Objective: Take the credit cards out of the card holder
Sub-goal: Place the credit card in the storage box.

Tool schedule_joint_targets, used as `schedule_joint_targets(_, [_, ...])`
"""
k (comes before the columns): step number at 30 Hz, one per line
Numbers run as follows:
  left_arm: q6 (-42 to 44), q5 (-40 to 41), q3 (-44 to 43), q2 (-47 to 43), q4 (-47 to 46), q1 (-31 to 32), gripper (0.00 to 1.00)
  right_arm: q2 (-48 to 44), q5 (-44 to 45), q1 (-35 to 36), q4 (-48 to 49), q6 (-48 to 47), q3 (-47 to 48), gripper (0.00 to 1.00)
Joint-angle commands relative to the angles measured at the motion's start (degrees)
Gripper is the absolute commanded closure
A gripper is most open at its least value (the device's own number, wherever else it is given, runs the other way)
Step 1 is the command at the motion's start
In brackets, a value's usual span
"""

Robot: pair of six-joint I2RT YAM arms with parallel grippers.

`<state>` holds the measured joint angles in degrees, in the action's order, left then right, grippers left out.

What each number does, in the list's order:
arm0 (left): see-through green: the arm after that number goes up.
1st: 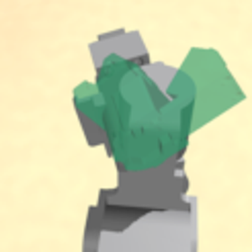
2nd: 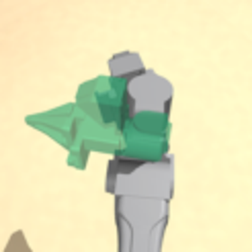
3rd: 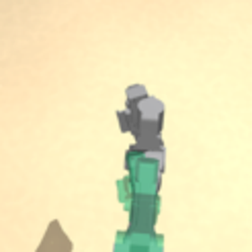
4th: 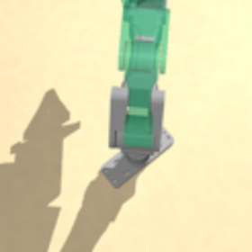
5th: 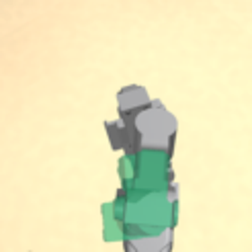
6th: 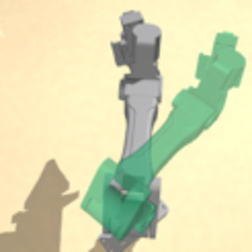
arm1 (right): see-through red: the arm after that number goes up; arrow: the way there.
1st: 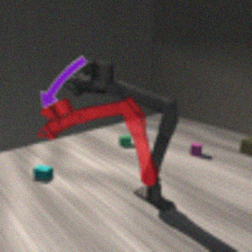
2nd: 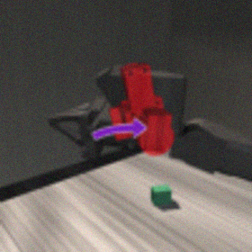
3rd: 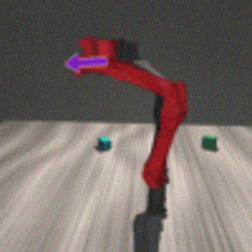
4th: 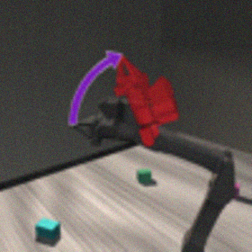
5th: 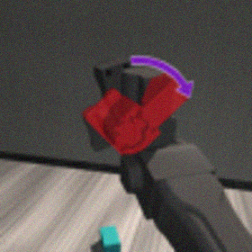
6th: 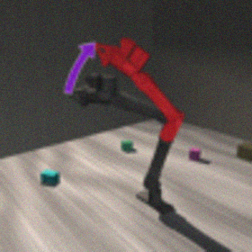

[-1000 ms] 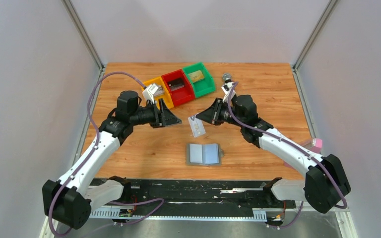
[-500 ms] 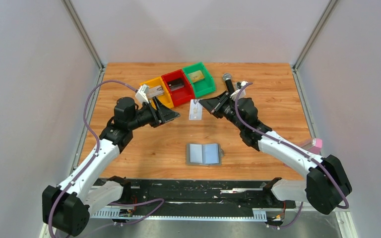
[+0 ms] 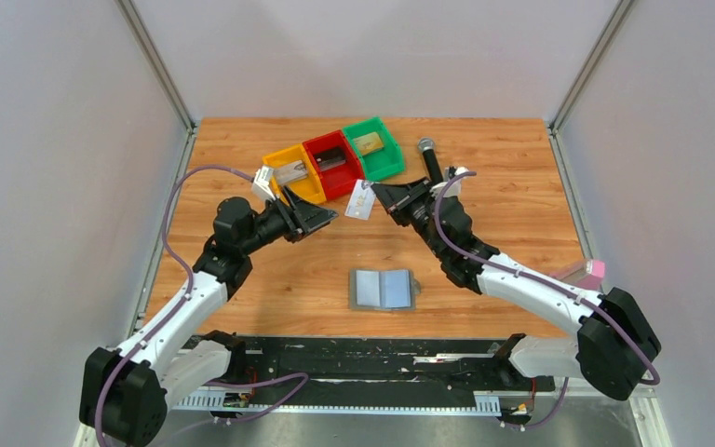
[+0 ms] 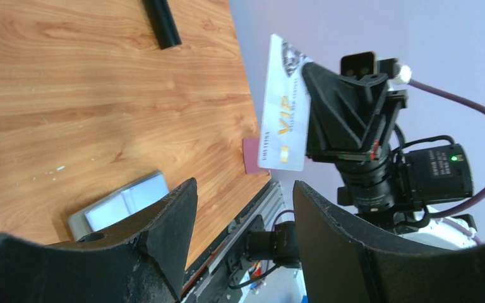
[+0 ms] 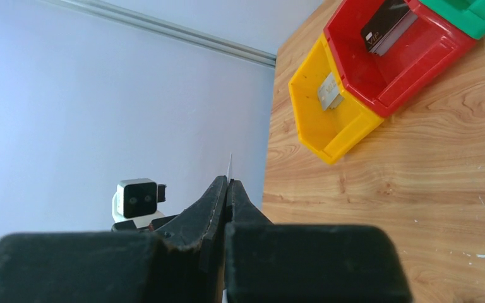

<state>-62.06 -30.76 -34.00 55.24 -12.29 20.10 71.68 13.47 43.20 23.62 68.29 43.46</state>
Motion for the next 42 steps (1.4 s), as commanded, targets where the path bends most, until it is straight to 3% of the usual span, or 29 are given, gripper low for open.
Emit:
schedule_joint_targets(1, [-4.13, 0.23, 1.2, -0.96, -9.68, -0.24, 0.35, -1.28, 6.3, 1.08, 3.75, 5.15, -1.14, 1.0])
schedule_joint_targets(7, [-4.6, 1.29, 1.63, -2.26, -12.95, -0.23, 0.4, -2.09, 6.26, 1.36, 3.59, 7.29, -1.28, 1.0])
schedule_joint_targets(13, [-8.37, -4.52, 1.46, 2.68, -22.12, -0.24, 0.48, -4.26, 3.15, 1.36, 5.49, 8.18, -2.94, 1.0])
schedule_joint_targets(21, [-11.8, -10.15, 0.72, 8.02, -28.86, -0.11, 0.42, -4.09, -1.05, 1.36, 8.68, 10.17, -4.24, 1.0])
schedule_joint_targets(27, [-14.25, -12.3, 0.5, 11.3, -33.27, 0.3, 0.47, -3.1, -1.84, 1.36, 10.54, 11.38, -5.11, 1.0])
schedule_joint_targets(31, [-15.35, -13.61, 0.42, 13.65, -35.8, 0.78, 0.6, -2.01, -3.85, 1.36, 11.73, 12.22, -4.95, 1.0])
schedule_joint_targets(34, [-17.65, -14.67, 0.65, 15.69, -40.62, 0.84, 0.82, -1.14, -5.98, 1.36, 12.67, 12.87, -5.41, 0.98])
schedule_joint_targets(36, [-18.05, -15.28, 0.53, 16.38, -41.09, 0.82, 0.92, -0.87, -7.1, 1.27, 15.15, 10.89, -6.35, 0.94])
schedule_joint_targets(38, [-18.34, -15.86, 0.44, 16.83, -41.72, 0.82, 0.99, -0.77, -10.0, 0.86, 15.49, 7.0, -6.38, 0.87])
schedule_joint_targets(42, [-15.63, -19.45, -1.48, 17.22, -36.82, 0.82, 1.0, -1.77, -24.82, -2.98, 12.48, -2.98, -6.47, 0.64])
